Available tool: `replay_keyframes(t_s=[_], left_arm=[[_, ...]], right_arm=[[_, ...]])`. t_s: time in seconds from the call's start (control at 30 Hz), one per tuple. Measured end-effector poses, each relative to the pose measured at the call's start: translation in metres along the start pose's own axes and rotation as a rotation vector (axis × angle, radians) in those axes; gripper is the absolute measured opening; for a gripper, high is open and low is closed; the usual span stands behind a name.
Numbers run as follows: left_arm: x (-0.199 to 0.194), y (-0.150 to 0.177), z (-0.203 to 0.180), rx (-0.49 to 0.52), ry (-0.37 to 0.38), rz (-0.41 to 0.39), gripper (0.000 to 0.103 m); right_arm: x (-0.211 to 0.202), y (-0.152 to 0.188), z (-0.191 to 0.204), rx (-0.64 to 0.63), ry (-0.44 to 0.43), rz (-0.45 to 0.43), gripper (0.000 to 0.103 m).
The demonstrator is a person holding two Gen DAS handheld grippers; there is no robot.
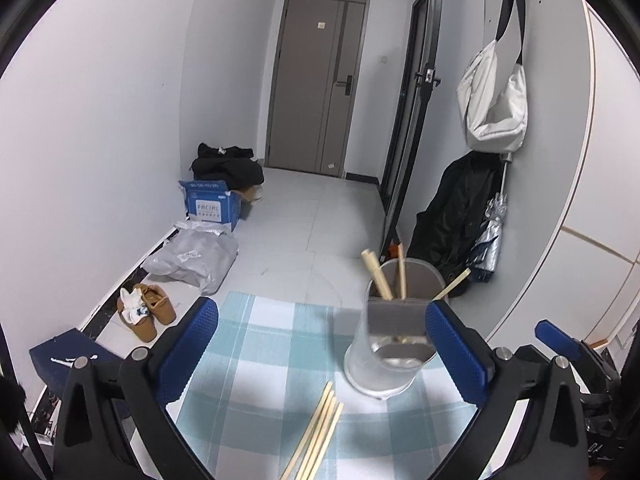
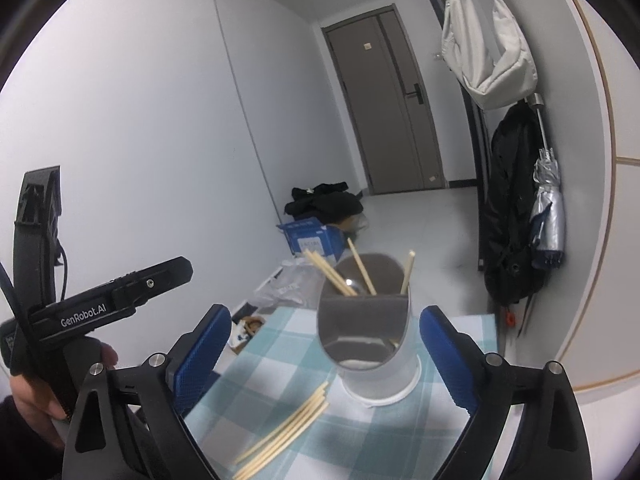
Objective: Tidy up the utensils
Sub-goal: 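Move both grippers back down to the loose chopsticks on the cloth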
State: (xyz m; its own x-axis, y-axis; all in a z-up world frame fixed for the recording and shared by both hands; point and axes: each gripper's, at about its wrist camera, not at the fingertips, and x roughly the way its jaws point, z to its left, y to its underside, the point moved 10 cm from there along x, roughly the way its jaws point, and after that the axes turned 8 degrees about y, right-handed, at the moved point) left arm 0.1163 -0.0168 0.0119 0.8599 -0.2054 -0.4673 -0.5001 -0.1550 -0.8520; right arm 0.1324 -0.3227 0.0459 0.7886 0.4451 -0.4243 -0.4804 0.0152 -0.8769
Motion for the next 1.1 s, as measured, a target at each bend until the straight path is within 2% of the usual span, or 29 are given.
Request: replay_keyframes(t_s=[0.13, 0.2, 0.47, 0.67, 0.77, 0.87, 0.97, 1.03, 1.1], left_arm=[[0.003, 0.015, 0.02, -0.033, -0.027, 0.01, 0.102], [0.005, 0.023, 0.027, -0.054, -0.016, 0.01, 0.102], [0.012, 0.04, 0.053, -0.1, -0.002, 0.008, 0.101], [0.022, 0.049, 0.071, -0.121, -0.009, 0.058, 0.101], [0.028, 0.058, 0.076, -0.219, 0.054, 0.115, 0.101], [0.035, 0.063, 0.081, -0.265, 0.069, 0.155, 0.101], [0.039, 0.066, 0.09, -0.289, 0.052, 0.169, 0.101], [0.041, 0.068, 0.096, -0.316, 0.047, 0.182, 0.101], [0.043, 0.072, 0.098, -0.333, 0.054, 0.201, 0.101]], right_arm=[[0.009, 0.021, 0.005, -0.006, 0.019, 0.045, 0.097], [0.015, 0.033, 0.005, -0.009, 0.037, 0.067, 0.097], [0.054, 0.088, 0.005, -0.004, 0.08, 0.247, 0.097], [0.084, 0.128, 0.006, 0.0, 0.13, 0.375, 0.097], [0.099, 0.148, 0.014, -0.022, 0.131, 0.442, 0.097], [0.112, 0.166, 0.023, -0.049, 0.135, 0.488, 0.096], [0.125, 0.179, 0.027, -0.065, 0.163, 0.523, 0.088], [0.131, 0.185, 0.028, -0.036, 0.169, 0.538, 0.079], [0.136, 0.19, 0.027, -0.009, 0.18, 0.548, 0.078]])
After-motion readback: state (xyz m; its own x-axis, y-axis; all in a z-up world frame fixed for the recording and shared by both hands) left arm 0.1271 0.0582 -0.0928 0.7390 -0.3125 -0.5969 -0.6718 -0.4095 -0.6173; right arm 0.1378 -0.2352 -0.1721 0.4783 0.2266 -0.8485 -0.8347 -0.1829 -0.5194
